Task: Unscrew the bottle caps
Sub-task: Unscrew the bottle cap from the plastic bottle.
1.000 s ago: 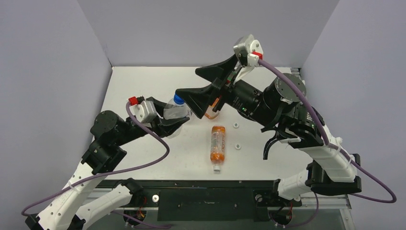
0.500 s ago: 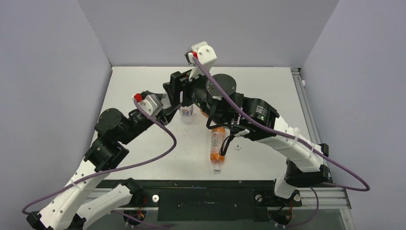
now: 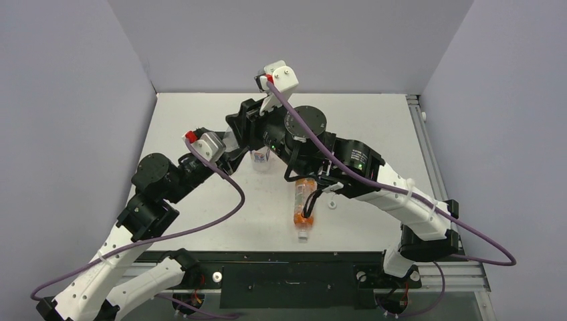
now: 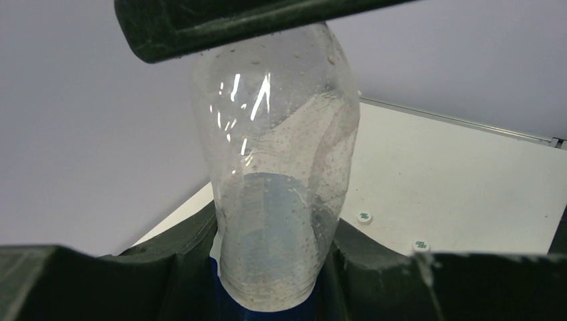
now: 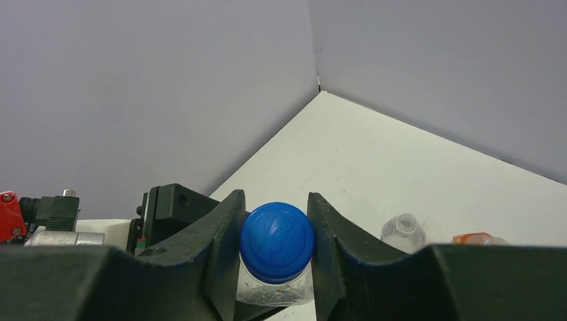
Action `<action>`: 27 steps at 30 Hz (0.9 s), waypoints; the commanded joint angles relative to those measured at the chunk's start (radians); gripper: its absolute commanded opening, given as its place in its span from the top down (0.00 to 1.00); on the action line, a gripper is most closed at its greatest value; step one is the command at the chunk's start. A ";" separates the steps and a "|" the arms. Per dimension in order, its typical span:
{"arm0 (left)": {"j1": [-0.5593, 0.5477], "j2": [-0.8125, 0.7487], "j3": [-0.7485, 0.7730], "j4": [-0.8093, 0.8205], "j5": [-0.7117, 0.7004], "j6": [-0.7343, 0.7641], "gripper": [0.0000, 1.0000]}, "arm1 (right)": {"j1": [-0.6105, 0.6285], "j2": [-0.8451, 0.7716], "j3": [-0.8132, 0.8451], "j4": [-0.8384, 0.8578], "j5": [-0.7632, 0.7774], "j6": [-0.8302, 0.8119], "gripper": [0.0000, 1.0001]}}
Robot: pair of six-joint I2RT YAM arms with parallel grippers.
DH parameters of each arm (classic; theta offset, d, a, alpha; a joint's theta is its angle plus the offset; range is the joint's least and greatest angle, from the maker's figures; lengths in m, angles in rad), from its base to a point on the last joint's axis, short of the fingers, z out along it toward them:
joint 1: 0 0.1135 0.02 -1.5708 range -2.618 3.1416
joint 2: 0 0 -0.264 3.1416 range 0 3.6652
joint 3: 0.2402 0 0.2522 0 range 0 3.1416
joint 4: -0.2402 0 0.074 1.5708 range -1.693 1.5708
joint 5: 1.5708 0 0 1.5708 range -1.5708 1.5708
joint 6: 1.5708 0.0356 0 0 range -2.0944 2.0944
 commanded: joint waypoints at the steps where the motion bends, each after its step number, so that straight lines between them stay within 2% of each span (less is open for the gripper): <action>1: 0.000 -0.019 0.000 0.025 0.072 -0.049 1.00 | -0.030 -0.083 -0.021 0.089 -0.171 -0.041 0.95; 4: 0.000 -0.040 -0.010 0.052 0.177 -0.150 1.00 | -0.109 -0.146 -0.098 0.169 -0.387 -0.063 1.00; 5: -0.001 -0.054 -0.013 0.071 0.258 -0.197 1.00 | -0.129 -0.182 -0.118 0.211 -0.540 -0.062 1.00; 6: 0.001 -0.060 -0.013 0.081 0.298 -0.227 1.00 | -0.163 -0.201 -0.165 0.239 -0.609 -0.055 1.00; 8: 0.001 -0.067 -0.006 0.106 0.431 -0.310 1.00 | -0.193 -0.251 -0.225 0.313 -0.847 -0.051 1.00; 11: 0.001 -0.053 0.024 0.113 0.610 -0.421 1.00 | -0.213 -0.300 -0.285 0.395 -1.051 -0.038 1.00; 14: 0.001 -0.039 0.039 0.113 0.672 -0.469 1.00 | -0.230 -0.299 -0.293 0.430 -1.275 0.003 1.00; 16: 0.002 -0.032 0.048 0.112 0.700 -0.478 1.00 | -0.235 -0.291 -0.289 0.437 -1.352 0.029 1.00; 19: 0.002 -0.024 0.053 0.112 0.709 -0.475 1.00 | -0.244 -0.293 -0.287 0.375 -1.337 -0.001 0.99; 20: 0.003 -0.021 0.052 0.112 0.701 -0.471 1.00 | -0.248 -0.299 -0.286 0.351 -1.272 -0.032 0.83; 21: 0.004 -0.021 0.049 0.112 0.695 -0.455 1.00 | -0.249 -0.303 -0.282 0.298 -1.224 -0.048 0.71; 22: 0.003 -0.022 0.043 0.112 0.678 -0.445 1.00 | -0.248 -0.314 -0.282 0.253 -1.083 -0.072 0.39; 24: 0.002 -0.022 0.035 0.105 0.632 -0.411 1.00 | -0.238 -0.326 -0.277 0.198 -0.856 -0.091 0.23; 27: 0.002 -0.024 0.022 0.095 0.543 -0.332 1.00 | -0.175 -0.339 -0.267 0.162 -0.570 -0.100 0.21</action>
